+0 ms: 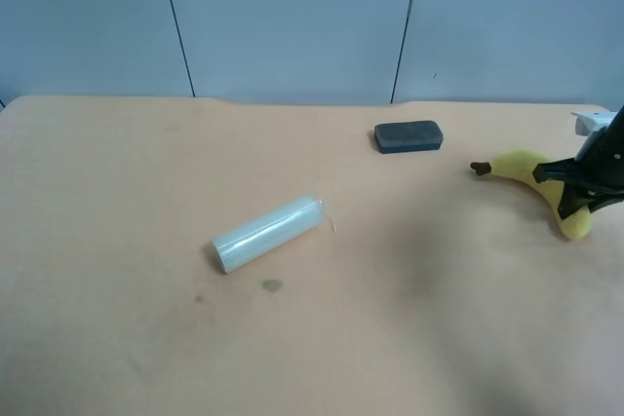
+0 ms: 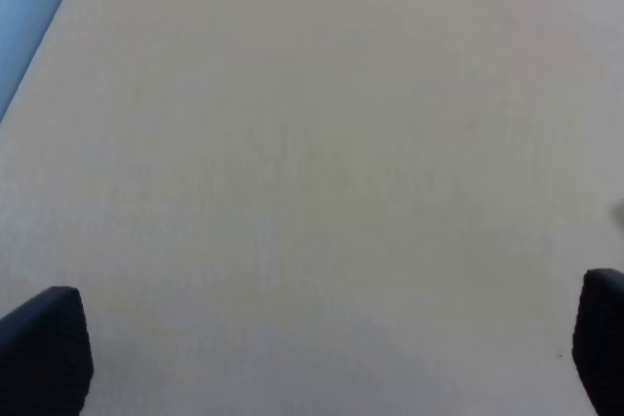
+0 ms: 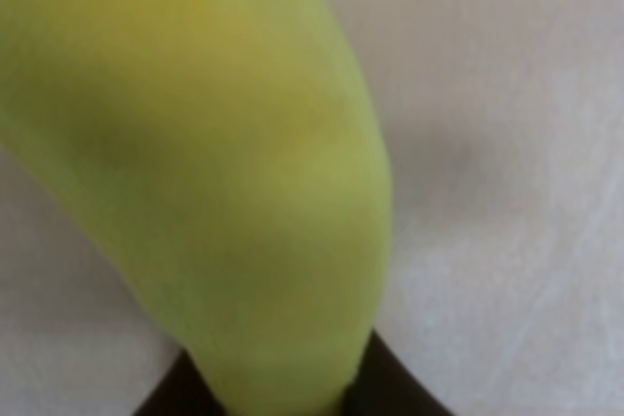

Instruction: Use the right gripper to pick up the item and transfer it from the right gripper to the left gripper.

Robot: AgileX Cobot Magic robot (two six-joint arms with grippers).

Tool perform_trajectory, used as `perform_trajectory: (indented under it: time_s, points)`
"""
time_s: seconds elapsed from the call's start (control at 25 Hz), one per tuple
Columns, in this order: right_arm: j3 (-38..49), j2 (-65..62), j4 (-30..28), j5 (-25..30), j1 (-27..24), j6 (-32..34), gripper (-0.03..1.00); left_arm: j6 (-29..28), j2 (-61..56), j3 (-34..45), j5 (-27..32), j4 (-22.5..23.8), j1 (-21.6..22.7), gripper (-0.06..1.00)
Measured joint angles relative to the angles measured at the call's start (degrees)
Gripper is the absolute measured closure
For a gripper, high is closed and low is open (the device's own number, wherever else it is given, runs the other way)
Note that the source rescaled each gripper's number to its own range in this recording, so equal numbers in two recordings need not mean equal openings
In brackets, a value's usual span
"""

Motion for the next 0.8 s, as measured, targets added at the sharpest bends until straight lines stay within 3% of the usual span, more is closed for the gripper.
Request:
perform_trajectory:
  time_s: [0.36,0.8]
  points:
    - [-3.7,-5.4,3.1,4.7,2.7,0.4,0.97,0.0,0.0,0.0,0.0,0.0,0.0,-0.06]
    - [-3.8,-14.2,3.7,9.9,15.7,0.4,0.97,0.0,0.0,0.0,0.0,0.0,0.0,-0.06]
